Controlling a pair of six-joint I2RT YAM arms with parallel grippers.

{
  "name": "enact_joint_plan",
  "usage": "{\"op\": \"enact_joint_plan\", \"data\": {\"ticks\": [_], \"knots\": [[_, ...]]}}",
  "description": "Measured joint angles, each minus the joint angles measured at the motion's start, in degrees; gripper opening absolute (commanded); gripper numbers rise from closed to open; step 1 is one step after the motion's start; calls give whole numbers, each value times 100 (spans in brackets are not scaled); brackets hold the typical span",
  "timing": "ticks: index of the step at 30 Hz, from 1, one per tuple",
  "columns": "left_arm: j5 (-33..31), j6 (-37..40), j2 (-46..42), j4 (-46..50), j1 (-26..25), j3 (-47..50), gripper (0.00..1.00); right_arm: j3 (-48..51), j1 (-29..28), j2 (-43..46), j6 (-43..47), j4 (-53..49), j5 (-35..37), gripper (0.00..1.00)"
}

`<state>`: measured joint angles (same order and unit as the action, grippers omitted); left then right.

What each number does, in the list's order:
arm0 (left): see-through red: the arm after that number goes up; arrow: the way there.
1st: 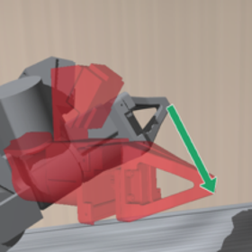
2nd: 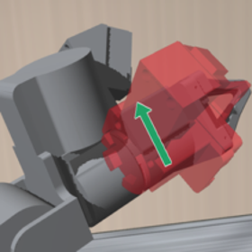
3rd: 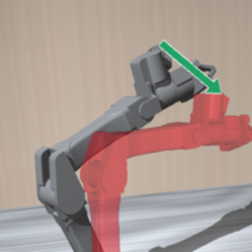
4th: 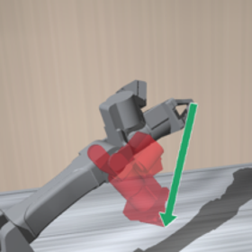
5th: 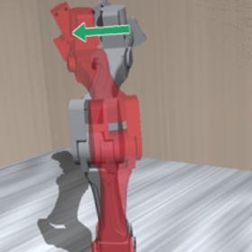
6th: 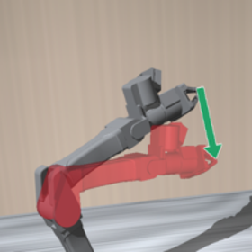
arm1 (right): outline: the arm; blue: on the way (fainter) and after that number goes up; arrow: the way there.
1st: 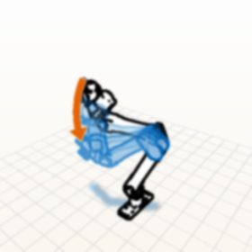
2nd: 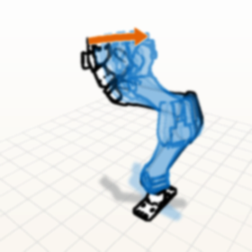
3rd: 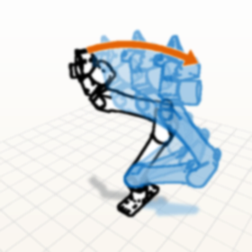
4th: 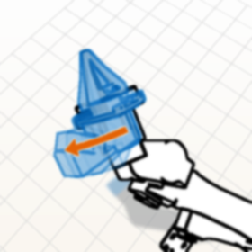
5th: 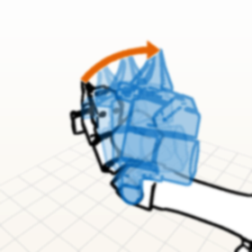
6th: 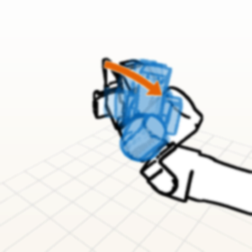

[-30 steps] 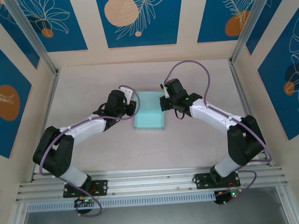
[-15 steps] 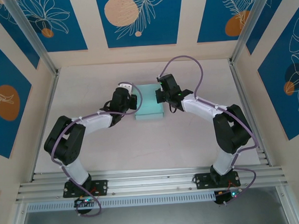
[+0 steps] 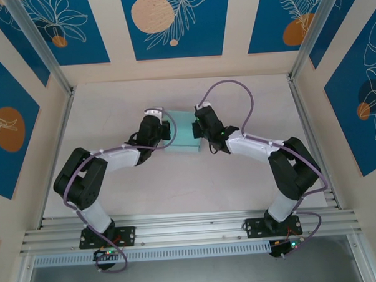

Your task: Fold the paper box

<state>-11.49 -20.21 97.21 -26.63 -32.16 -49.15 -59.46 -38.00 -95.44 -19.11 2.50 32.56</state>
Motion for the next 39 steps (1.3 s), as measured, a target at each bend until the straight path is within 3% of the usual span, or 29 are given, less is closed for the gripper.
{"op": "enact_joint_plan", "data": {"ticks": [18,39], "knots": [[-640,-186,28,-647,-299,352,0,52,-177,-76,-179,267,503,6],[-1071,-199,885,-1045,-372,-396,0,-168,168,-597,-284,1047,713,6]]}}
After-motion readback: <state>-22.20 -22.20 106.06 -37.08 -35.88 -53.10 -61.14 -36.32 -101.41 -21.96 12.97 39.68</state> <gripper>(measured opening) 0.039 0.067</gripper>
